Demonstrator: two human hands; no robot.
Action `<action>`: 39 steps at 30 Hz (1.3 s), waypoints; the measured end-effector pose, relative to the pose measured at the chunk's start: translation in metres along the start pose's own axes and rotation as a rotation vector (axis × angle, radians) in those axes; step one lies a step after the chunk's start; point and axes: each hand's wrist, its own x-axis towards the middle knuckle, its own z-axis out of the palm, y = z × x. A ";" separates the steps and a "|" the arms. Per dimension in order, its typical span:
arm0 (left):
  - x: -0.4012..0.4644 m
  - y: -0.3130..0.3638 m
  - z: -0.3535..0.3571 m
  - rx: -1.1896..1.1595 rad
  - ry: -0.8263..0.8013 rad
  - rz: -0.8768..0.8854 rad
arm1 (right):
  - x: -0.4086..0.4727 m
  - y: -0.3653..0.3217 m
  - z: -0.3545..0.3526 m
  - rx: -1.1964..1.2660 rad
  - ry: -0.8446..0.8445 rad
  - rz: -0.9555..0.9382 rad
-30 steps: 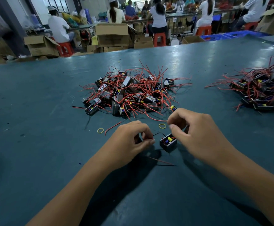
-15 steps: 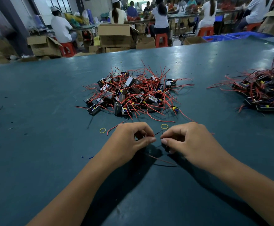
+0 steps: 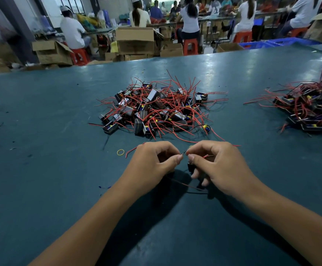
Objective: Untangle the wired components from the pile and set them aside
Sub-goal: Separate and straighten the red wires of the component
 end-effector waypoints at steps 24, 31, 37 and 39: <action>-0.002 0.003 0.011 -0.061 0.070 -0.016 | 0.002 0.008 0.006 -0.030 0.073 -0.011; -0.003 0.003 0.011 0.045 0.112 0.065 | 0.003 0.010 0.006 -0.031 0.086 -0.013; -0.001 0.001 0.014 0.051 0.151 0.057 | 0.004 0.009 0.006 -0.042 0.091 -0.024; -0.001 0.000 0.015 0.043 0.144 0.059 | 0.003 0.008 0.005 -0.054 0.087 -0.033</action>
